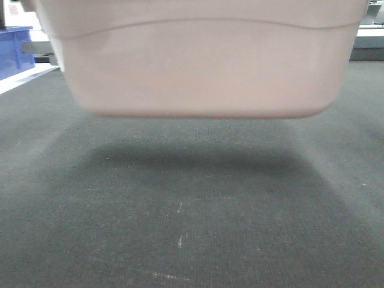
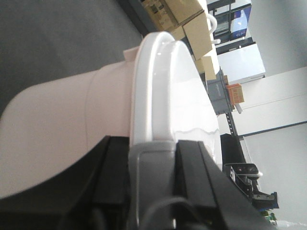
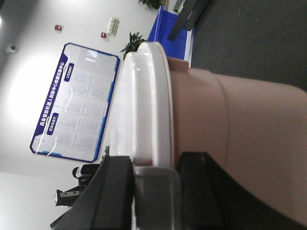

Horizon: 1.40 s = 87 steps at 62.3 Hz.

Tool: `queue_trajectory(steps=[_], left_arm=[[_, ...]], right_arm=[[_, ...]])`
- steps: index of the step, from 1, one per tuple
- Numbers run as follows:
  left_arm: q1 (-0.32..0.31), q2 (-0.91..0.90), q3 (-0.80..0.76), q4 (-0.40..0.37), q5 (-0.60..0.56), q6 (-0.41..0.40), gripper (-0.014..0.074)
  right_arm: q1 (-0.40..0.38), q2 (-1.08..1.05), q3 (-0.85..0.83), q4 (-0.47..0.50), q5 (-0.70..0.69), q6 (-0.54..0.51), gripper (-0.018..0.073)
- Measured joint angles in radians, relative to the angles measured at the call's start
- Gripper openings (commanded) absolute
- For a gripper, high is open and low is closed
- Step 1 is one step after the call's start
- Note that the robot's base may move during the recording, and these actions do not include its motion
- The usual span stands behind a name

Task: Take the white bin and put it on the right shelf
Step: 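Lift the pink bin off the table with both grippers, then hold the pink bin raised with both grippers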

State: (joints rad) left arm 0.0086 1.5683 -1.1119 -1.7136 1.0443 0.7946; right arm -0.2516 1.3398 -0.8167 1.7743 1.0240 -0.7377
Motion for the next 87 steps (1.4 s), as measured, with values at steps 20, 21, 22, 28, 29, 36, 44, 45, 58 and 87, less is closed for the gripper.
queue_trajectory(steps=[20, 21, 22, 28, 29, 36, 44, 45, 58, 87], left_arm=[[-0.066, 0.002, -0.172, -0.024, -0.079, -0.022, -0.0118], [-0.069, 0.002, -0.179, -0.026, -0.081, -0.021, -0.0118], [-0.068, 0.002, -0.188, -0.029, -0.081, -0.021, -0.0118], [-0.068, 0.002, -0.218, -0.036, -0.081, -0.024, -0.0118], [-0.068, 0.002, -0.221, -0.039, -0.081, -0.024, -0.0118], [-0.068, 0.002, -0.228, -0.059, -0.081, -0.024, -0.0118], [-0.068, 0.002, -0.232, -0.083, -0.081, -0.028, -0.0118], [-0.068, 0.002, -0.232, -0.085, -0.081, -0.030, -0.0118], [-0.077, 0.002, -0.232, -0.090, -0.073, -0.038, -0.0118], [-0.081, 0.002, -0.232, -0.067, -0.077, -0.041, -0.0118]], right_arm=[[-0.012, -0.063, 0.000, 0.026, -0.036, 0.044, 0.0060], [-0.012, -0.068, 0.000, 0.026, -0.037, 0.047, 0.0060], [-0.012, -0.074, 0.000, 0.026, -0.039, 0.049, 0.0060], [-0.012, -0.108, -0.006, 0.020, -0.039, 0.058, 0.0060], [-0.012, -0.113, -0.007, 0.018, -0.039, 0.060, 0.0060], [-0.012, -0.147, -0.052, -0.003, -0.049, 0.072, 0.0060], [-0.012, -0.171, -0.148, -0.018, -0.060, 0.075, 0.0060], [-0.012, -0.171, -0.157, -0.018, -0.061, 0.075, 0.0060], [-0.012, -0.177, -0.204, -0.018, -0.117, 0.075, 0.0060], [-0.012, -0.065, -0.205, -0.002, -0.135, 0.075, 0.0060]])
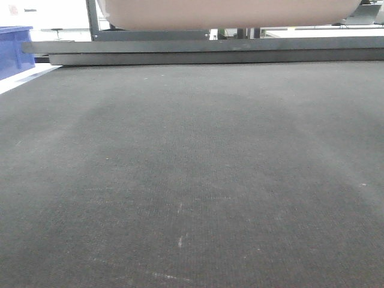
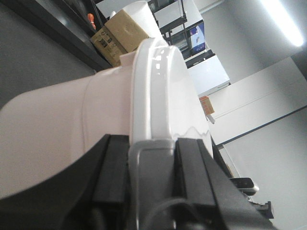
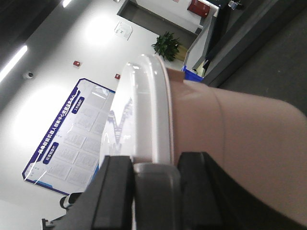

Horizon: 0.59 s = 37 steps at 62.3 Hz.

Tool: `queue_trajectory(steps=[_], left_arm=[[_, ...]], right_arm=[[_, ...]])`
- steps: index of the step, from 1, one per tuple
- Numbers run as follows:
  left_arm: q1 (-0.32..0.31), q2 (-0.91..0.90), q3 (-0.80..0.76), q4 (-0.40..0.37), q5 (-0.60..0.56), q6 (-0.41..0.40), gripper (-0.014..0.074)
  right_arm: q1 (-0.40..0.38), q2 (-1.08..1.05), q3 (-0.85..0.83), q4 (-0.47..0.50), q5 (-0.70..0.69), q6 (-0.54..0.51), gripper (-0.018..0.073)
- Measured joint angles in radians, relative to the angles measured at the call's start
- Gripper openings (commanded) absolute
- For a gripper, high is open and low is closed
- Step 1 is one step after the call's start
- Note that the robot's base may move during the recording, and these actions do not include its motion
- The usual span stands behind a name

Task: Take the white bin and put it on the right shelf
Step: 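Hold the pink bin raised with both grippers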

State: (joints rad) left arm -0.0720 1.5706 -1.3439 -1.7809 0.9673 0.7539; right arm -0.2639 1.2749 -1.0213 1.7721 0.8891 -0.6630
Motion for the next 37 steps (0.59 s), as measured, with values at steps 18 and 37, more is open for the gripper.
queue_trajectory(steps=[18, 37], left_arm=[[0.000, 0.000, 0.000, 0.011, -0.002, 0.000, -0.0118], [0.000, 0.000, 0.000, 0.011, -0.002, 0.000, -0.0118]], right_arm=[[0.002, 0.010, -0.002, 0.005, 0.004, 0.001, 0.0060], [0.002, 0.010, -0.002, 0.005, 0.004, 0.001, 0.0060]])
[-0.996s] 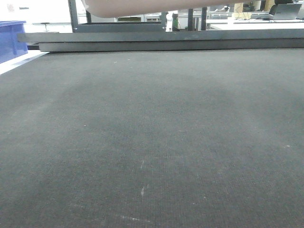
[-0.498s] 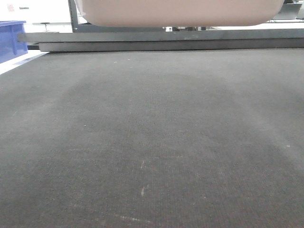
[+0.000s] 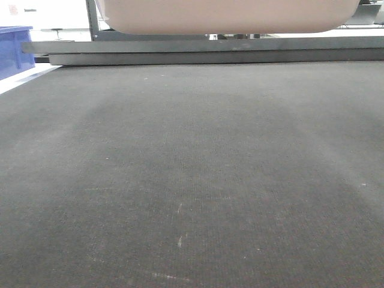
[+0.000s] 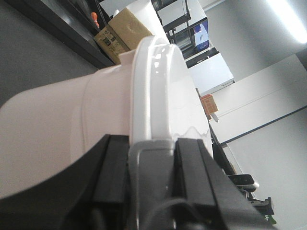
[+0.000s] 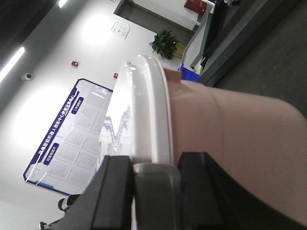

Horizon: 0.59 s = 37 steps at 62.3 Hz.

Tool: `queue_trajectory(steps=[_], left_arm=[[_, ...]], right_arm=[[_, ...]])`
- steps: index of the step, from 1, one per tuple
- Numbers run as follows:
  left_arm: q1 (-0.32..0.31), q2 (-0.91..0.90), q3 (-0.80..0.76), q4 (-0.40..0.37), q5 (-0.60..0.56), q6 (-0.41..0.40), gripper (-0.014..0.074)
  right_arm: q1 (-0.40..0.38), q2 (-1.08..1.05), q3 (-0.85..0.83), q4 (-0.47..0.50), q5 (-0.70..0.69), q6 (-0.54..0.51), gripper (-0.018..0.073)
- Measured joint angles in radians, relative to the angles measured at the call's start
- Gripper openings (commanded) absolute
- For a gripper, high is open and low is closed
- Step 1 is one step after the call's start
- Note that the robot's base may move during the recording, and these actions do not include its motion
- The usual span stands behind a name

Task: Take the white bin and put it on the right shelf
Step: 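Hold the pink bin raised with both grippers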

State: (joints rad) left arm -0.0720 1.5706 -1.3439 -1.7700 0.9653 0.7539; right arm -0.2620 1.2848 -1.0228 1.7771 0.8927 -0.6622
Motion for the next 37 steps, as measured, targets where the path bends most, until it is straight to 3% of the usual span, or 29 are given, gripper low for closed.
queue_trajectory(steps=[37], left_arm=[[0.000, 0.000, 0.000, 0.002, 0.000, 0.000, -0.0118]], right_arm=[[0.000, 0.000, 0.000, 0.000, -0.002, 0.000, 0.0060]])
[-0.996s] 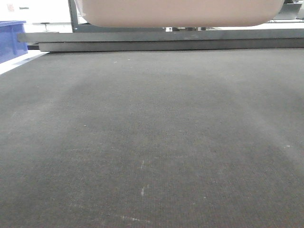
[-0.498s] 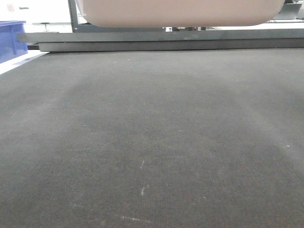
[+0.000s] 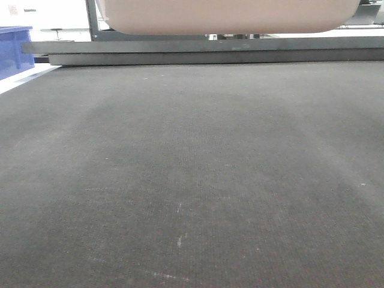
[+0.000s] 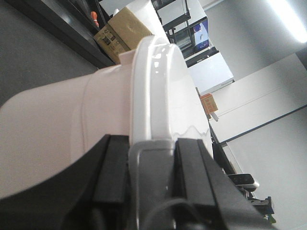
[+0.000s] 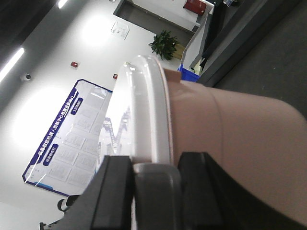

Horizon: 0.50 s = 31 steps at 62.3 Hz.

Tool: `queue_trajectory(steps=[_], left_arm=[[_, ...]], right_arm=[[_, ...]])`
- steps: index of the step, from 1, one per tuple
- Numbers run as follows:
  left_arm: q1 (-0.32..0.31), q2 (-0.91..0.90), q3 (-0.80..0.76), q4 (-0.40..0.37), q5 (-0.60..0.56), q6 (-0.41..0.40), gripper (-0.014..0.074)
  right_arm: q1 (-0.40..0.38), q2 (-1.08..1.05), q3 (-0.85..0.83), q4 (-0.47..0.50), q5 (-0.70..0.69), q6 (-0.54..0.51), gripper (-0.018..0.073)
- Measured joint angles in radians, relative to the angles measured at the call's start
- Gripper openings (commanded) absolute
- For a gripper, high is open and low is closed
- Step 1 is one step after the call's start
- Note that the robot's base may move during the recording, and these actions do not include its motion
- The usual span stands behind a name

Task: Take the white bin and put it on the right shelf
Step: 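Hold the pink bin raised with both grippers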

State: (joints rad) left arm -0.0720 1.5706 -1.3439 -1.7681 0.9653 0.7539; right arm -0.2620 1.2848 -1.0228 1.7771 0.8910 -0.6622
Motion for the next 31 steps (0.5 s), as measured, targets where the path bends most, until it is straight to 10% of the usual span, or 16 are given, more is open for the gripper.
queue_trajectory(steps=[31], left_arm=[[0.000, 0.000, 0.000, 0.000, 0.000, 0.000, -0.0118]], right_arm=[[0.000, 0.000, 0.000, 0.000, -0.002, 0.000, 0.0060]])
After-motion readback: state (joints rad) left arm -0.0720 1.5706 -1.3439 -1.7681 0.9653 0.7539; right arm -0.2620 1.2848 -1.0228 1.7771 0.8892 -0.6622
